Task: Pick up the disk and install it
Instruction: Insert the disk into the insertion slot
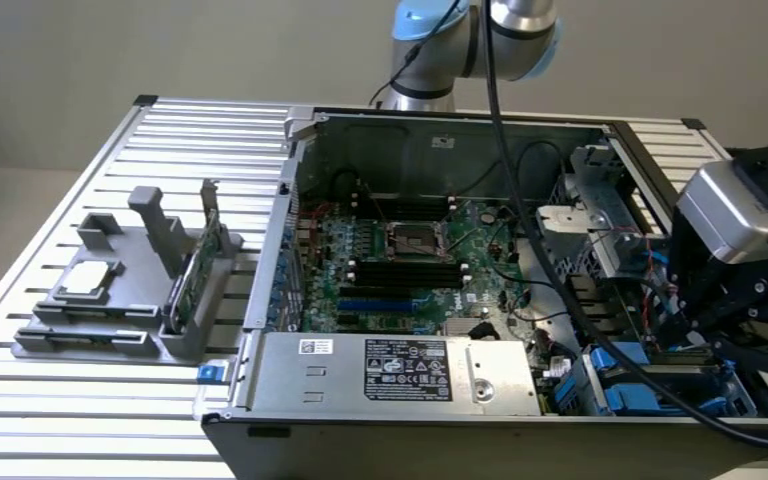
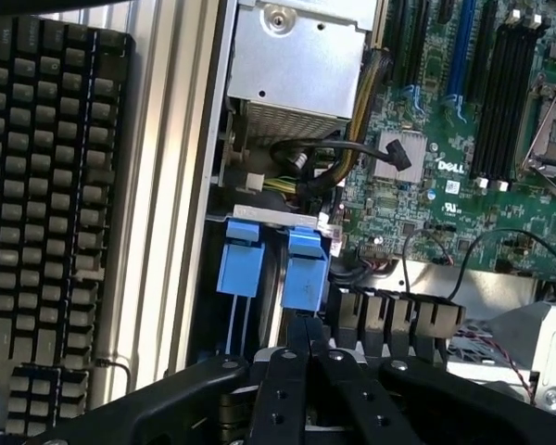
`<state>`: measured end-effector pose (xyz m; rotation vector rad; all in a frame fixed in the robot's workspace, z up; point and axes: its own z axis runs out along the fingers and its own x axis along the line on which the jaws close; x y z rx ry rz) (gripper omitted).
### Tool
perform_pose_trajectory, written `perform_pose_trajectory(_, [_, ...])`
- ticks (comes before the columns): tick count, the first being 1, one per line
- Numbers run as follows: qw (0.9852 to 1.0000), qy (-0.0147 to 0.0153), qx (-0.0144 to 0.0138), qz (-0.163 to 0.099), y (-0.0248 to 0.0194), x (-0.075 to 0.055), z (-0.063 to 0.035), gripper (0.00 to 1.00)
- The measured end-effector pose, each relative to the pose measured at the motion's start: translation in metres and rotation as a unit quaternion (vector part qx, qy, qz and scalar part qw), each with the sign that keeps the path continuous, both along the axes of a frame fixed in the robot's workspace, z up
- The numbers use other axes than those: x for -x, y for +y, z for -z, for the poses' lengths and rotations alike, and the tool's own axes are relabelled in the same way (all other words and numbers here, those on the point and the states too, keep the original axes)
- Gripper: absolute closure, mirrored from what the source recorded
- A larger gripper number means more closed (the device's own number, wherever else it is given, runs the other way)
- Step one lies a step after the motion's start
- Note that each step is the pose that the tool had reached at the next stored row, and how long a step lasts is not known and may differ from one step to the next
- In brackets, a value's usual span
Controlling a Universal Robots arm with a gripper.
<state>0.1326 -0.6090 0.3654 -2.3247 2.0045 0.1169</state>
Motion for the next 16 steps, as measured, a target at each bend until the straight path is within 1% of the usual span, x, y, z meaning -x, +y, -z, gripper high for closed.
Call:
perform_pose_trajectory(5, [1.0, -0.005, -0.0001, -0.002, 0.0028, -0.001, 0.0055, 0.87])
perform_pose_trajectory(6, [1.0, -0.0066, -0.0002, -0.002, 0.0037, -0.002, 0.0077, 0.87])
perform_pose_trajectory(9, [1.0, -0.008, -0.0003, -0.002, 0.0044, -0.002, 0.0113, 0.87])
perform_pose_trajectory(11, [1.0, -0.0089, -0.0013, -0.002, 0.0046, -0.003, 0.0139, 0.87])
perform_pose_trajectory(13, [0.9999, -0.0095, -0.0032, -0.002, 0.0046, -0.003, 0.0149, 0.87])
perform_pose_trajectory(16, [0.9999, -0.0096, -0.0035, -0.002, 0.0046, -0.003, 0.0149, 0.87])
